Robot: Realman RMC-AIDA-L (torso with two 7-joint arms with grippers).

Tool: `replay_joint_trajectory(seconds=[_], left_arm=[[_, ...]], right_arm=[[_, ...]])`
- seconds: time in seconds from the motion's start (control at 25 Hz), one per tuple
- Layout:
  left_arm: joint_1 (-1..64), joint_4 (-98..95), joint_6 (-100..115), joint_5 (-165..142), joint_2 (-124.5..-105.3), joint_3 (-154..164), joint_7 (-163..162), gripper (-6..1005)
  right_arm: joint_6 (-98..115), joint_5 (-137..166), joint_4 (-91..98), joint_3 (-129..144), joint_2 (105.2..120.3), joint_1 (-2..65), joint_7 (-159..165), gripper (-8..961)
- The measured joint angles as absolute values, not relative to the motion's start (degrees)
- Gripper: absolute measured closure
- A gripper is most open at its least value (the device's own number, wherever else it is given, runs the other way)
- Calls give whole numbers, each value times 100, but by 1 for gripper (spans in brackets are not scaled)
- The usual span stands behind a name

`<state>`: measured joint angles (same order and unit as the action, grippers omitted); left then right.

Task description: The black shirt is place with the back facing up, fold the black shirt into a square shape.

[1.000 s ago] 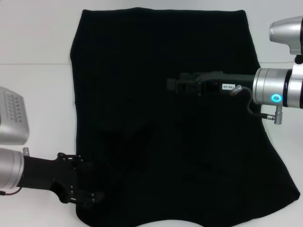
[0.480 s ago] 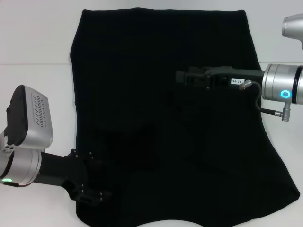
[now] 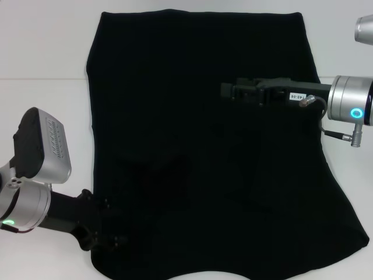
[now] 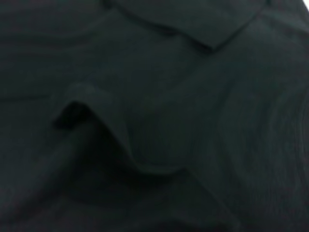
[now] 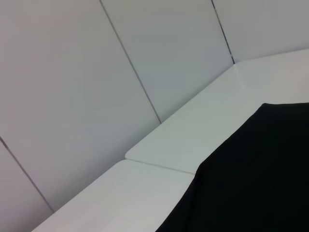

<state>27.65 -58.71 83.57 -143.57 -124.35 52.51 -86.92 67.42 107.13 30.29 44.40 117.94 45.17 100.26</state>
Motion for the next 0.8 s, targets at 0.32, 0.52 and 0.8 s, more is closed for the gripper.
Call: replay_joint_trajectory(seconds=[0.32, 0.52, 0.8], left_arm=[[2753, -5976, 8488, -14143, -12414, 5138, -8687, 592], [2760, -5962, 8491, -14146, -12410, 5132, -8685, 757], [2745, -5958, 8491, -14104, -12410, 5123, -8683, 899]], right_arm=[[6767, 10713, 3040, 4376, 11784, 4519, 9998, 327], [6768, 10713, 3041, 4376, 11766, 4497, 9996, 327], [6779, 10714, 3041, 4377, 11736, 4455, 9993, 327]])
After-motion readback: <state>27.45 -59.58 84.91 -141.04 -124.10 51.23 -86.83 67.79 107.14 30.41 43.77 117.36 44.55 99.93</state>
